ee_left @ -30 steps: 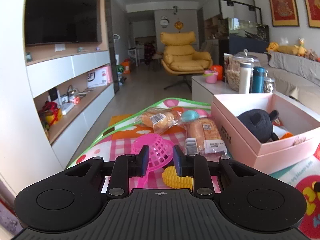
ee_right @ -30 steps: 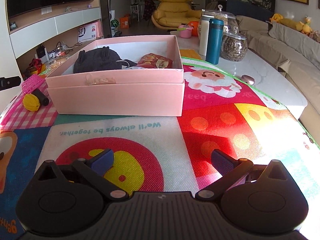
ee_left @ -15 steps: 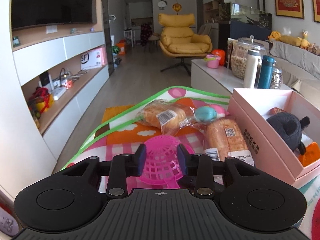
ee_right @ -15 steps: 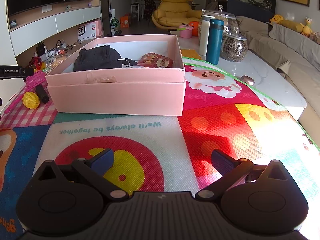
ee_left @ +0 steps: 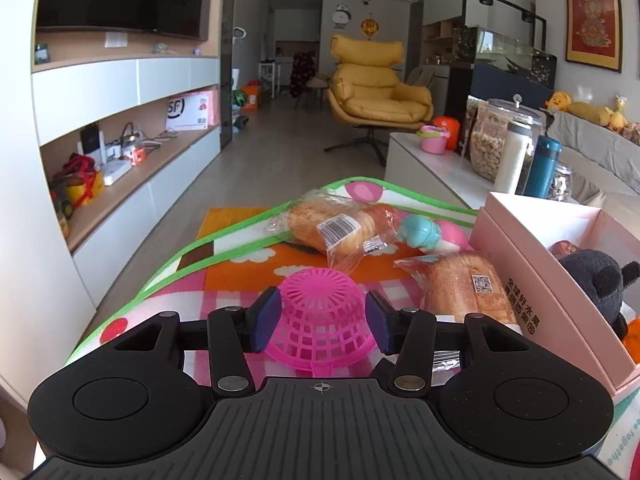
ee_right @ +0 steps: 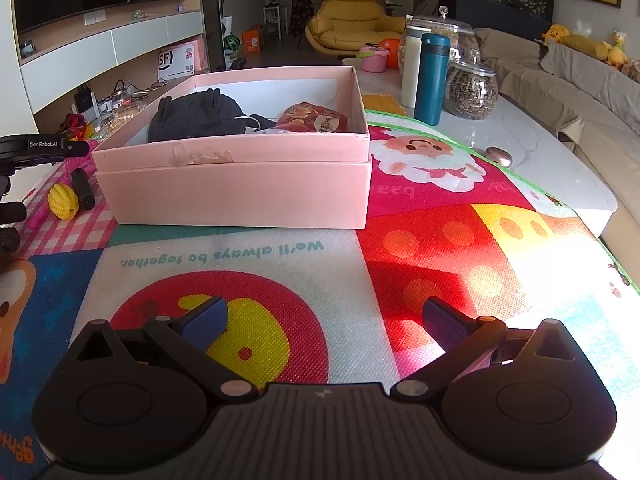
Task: Organize objects
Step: 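Reach for and grasp the pink mesh basket with the left tool, then grasp the yellow toy corn with right tool while left tool holds pink basket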
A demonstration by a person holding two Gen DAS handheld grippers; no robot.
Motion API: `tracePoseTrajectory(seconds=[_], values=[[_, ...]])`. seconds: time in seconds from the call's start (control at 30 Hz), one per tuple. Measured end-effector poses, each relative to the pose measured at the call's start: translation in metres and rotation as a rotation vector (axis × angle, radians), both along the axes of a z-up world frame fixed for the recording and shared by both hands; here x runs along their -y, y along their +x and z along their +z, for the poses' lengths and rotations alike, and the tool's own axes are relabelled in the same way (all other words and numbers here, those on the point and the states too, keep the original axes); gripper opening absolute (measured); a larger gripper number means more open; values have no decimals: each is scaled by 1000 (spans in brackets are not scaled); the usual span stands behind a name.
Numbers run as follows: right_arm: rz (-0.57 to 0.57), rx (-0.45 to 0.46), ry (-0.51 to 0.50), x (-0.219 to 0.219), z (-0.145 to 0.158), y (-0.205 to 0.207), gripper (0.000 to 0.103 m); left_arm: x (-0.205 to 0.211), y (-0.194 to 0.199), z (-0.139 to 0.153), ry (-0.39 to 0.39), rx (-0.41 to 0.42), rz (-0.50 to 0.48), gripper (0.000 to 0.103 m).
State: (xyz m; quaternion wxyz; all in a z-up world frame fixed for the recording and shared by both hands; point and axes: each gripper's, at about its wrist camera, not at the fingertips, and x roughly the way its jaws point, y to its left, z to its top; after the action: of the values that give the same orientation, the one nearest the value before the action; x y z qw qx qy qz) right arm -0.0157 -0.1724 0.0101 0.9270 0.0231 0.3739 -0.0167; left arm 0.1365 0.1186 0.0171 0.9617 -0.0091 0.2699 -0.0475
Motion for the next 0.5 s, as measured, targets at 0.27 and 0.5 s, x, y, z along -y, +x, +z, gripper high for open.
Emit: tracePoseTrajectory(seconds=[0.27,0.5], values=[[9,7,-13,-2,0,-2,103,12,-1,-1,104,-15,19,52],[9,10,-19,-3,0,-3,103,-8,4,-8,-6,-78,41,57]])
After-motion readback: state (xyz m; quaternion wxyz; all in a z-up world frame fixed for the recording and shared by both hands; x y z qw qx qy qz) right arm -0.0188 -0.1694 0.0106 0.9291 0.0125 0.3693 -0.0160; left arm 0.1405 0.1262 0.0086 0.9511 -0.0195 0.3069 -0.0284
